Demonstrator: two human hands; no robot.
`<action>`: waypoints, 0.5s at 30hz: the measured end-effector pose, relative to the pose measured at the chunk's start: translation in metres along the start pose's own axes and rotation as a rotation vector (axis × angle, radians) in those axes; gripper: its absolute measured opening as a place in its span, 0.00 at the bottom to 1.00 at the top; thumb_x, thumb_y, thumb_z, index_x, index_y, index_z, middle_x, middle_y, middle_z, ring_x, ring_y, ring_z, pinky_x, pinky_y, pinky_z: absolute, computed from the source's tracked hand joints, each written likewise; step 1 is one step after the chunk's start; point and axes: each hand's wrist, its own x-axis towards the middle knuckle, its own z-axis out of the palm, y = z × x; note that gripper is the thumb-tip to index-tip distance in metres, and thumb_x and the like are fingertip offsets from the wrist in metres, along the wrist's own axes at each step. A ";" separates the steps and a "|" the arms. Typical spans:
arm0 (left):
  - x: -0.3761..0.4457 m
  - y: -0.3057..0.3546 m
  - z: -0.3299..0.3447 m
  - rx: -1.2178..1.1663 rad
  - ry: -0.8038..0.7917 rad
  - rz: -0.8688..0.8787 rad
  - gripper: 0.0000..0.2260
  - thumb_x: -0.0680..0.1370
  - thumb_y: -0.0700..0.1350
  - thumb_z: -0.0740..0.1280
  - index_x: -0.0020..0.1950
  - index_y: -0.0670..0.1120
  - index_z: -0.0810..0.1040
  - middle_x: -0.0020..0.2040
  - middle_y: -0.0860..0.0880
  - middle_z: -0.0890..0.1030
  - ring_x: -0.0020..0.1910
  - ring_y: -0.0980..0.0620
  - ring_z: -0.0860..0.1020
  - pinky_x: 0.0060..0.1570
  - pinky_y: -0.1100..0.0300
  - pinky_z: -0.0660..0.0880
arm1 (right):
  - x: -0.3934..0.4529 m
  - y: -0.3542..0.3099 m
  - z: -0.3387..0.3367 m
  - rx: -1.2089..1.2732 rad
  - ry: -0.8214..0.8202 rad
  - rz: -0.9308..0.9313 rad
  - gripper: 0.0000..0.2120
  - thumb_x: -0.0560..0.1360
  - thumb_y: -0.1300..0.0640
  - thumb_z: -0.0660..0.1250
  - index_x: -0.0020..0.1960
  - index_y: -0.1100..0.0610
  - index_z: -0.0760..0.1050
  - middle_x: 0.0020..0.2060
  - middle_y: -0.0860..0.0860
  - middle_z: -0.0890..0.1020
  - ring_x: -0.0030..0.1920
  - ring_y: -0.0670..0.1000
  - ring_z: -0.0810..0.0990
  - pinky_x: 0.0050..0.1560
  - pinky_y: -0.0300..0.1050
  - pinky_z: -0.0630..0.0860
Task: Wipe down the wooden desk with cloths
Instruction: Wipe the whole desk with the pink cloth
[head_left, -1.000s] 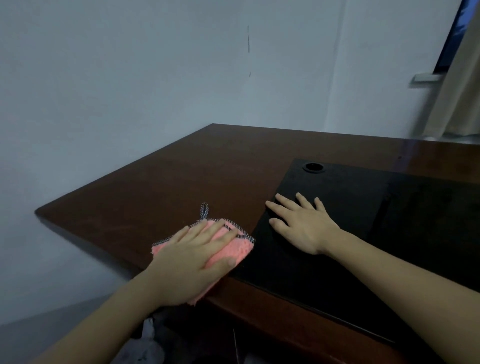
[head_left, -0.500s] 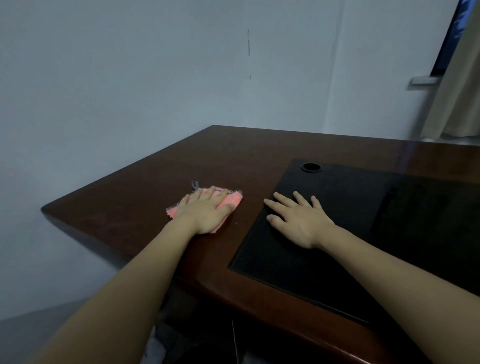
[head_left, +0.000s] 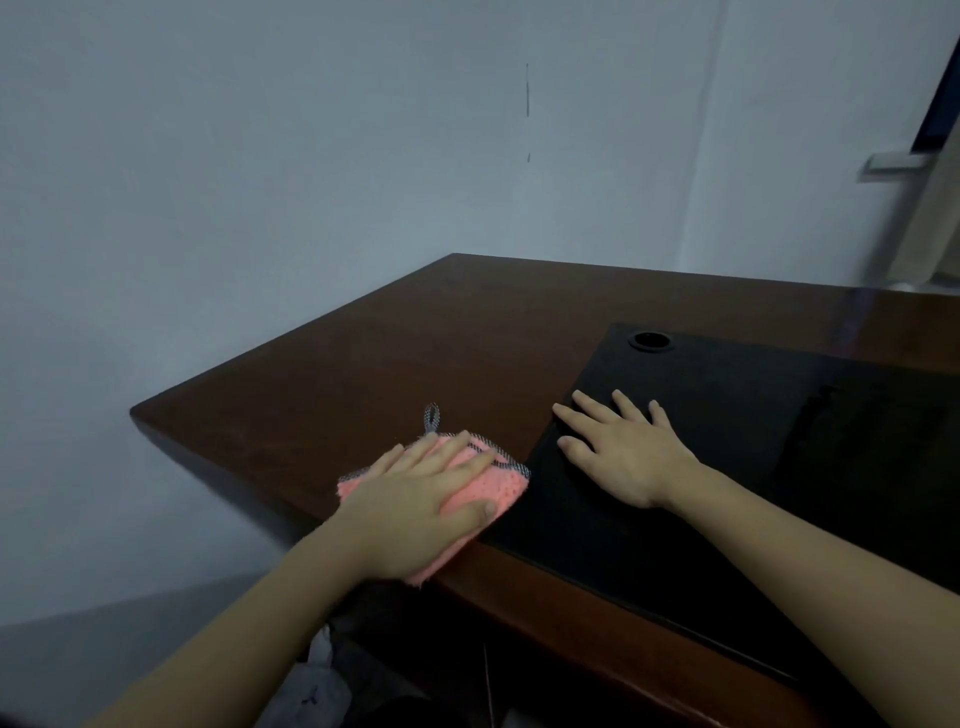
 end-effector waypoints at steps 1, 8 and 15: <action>0.013 -0.003 -0.002 0.000 -0.006 -0.017 0.29 0.80 0.69 0.41 0.80 0.67 0.40 0.81 0.59 0.37 0.81 0.53 0.39 0.79 0.50 0.38 | 0.000 0.000 0.000 -0.001 0.002 0.000 0.27 0.84 0.37 0.42 0.82 0.38 0.44 0.82 0.43 0.44 0.82 0.59 0.41 0.78 0.67 0.40; 0.099 -0.005 -0.018 -0.062 0.031 -0.182 0.28 0.83 0.67 0.44 0.82 0.63 0.44 0.84 0.53 0.43 0.82 0.47 0.43 0.78 0.45 0.41 | -0.001 0.000 -0.001 -0.008 0.007 -0.002 0.27 0.84 0.38 0.42 0.82 0.38 0.45 0.82 0.44 0.44 0.82 0.59 0.42 0.78 0.67 0.40; 0.036 0.004 -0.011 -0.025 0.000 0.005 0.28 0.82 0.68 0.41 0.81 0.64 0.40 0.83 0.55 0.39 0.82 0.50 0.40 0.79 0.45 0.40 | 0.000 -0.003 -0.004 -0.002 -0.017 -0.005 0.27 0.84 0.37 0.43 0.82 0.38 0.44 0.82 0.44 0.44 0.82 0.59 0.42 0.78 0.68 0.40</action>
